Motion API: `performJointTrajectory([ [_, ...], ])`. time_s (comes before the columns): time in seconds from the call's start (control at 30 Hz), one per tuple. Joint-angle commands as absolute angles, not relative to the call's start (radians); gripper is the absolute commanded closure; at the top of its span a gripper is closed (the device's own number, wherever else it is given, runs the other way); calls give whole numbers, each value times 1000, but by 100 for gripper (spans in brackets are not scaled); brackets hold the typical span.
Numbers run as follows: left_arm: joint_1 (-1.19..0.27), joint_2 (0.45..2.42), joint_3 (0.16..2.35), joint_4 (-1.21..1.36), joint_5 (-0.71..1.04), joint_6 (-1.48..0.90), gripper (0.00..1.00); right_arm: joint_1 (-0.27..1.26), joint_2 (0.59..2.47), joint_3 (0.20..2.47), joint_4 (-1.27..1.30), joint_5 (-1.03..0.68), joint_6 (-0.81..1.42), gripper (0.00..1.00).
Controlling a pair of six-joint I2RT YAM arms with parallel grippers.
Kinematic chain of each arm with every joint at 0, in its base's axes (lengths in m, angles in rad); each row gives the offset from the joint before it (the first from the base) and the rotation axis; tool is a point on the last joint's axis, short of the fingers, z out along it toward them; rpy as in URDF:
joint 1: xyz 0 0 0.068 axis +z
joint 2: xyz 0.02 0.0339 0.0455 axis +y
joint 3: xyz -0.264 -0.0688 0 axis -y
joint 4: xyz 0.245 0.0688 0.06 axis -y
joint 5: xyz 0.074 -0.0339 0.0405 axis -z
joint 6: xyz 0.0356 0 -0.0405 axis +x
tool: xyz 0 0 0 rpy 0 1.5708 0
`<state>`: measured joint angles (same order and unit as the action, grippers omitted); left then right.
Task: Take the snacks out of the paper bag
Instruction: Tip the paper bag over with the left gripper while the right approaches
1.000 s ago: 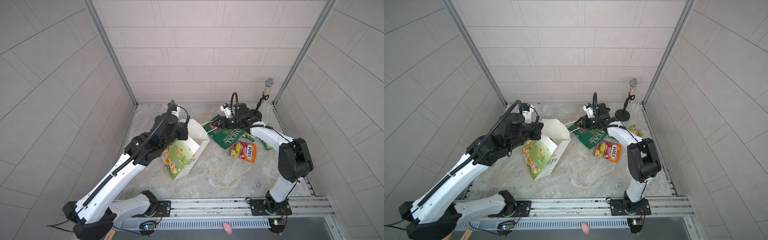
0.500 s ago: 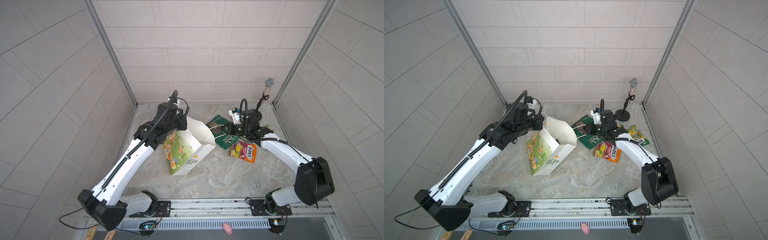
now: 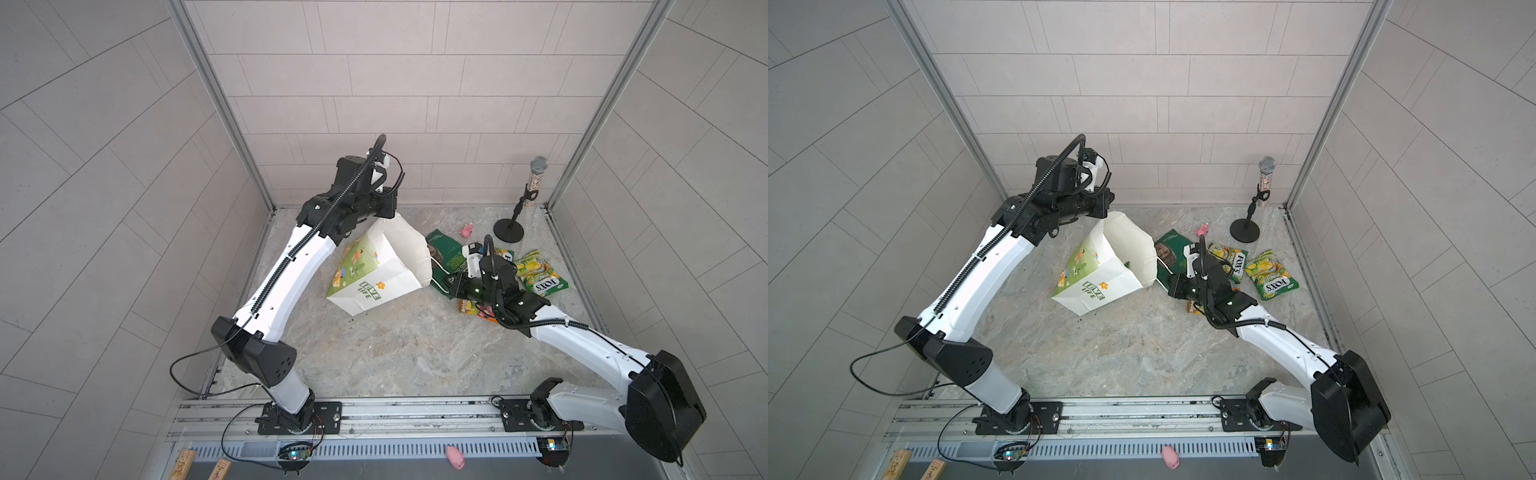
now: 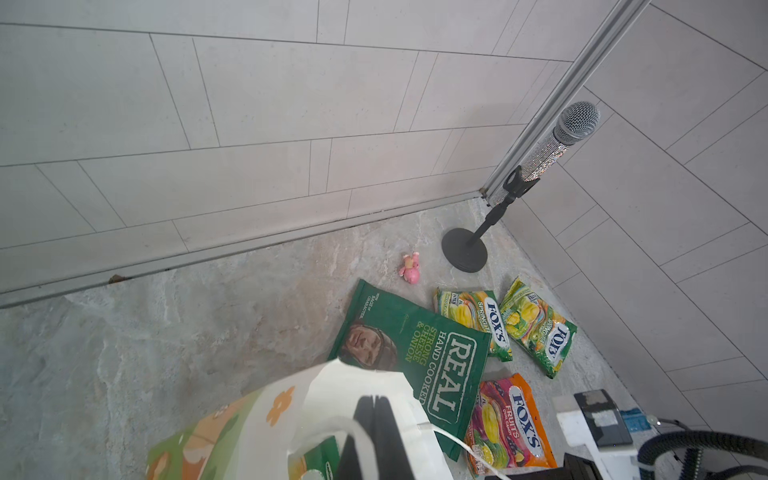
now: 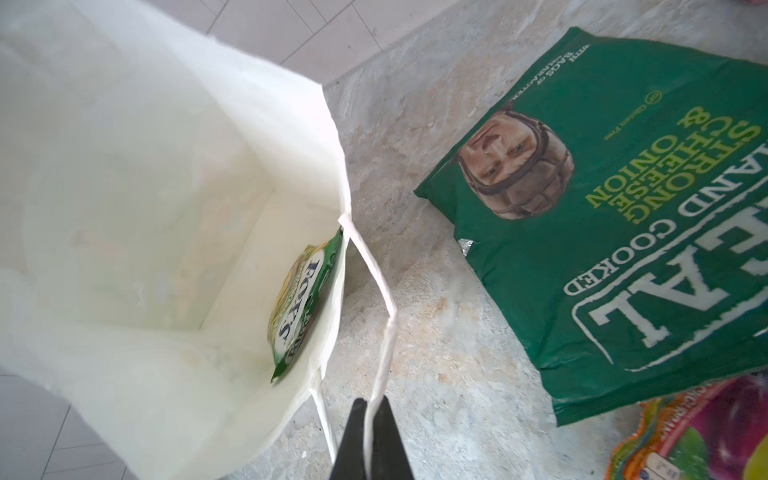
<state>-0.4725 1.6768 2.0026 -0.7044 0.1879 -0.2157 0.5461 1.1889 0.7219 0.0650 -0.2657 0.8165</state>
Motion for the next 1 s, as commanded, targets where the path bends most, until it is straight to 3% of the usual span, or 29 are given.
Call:
performJointTrajectory([
  [0.0, -468, 1702, 2084, -746, 250, -163, 100, 596, 1192, 714, 150, -170, 879, 100],
  [0.27, -504, 1594, 1813, -755, 342, -160, 100, 685, 1311, 664, 197, -185, 903, 100],
  [0.43, -547, 1461, 1616, -769, 347, -164, 100, 739, 1272, 549, 195, -97, 906, 99],
  [0.6, -599, 1354, 1494, -786, 329, -221, 100, 745, 1161, 474, 68, -13, 864, 68],
  [0.7, -630, 1315, 1457, -754, 292, -294, 100, 745, 1048, 470, -35, 32, 832, 58],
  [0.87, -688, 1274, 1393, -636, 217, -421, 100, 744, 871, 502, -110, 77, 772, 52],
  [0.97, -727, 1265, 1354, -572, 147, -500, 100, 743, 856, 516, -58, -10, 787, 51],
])
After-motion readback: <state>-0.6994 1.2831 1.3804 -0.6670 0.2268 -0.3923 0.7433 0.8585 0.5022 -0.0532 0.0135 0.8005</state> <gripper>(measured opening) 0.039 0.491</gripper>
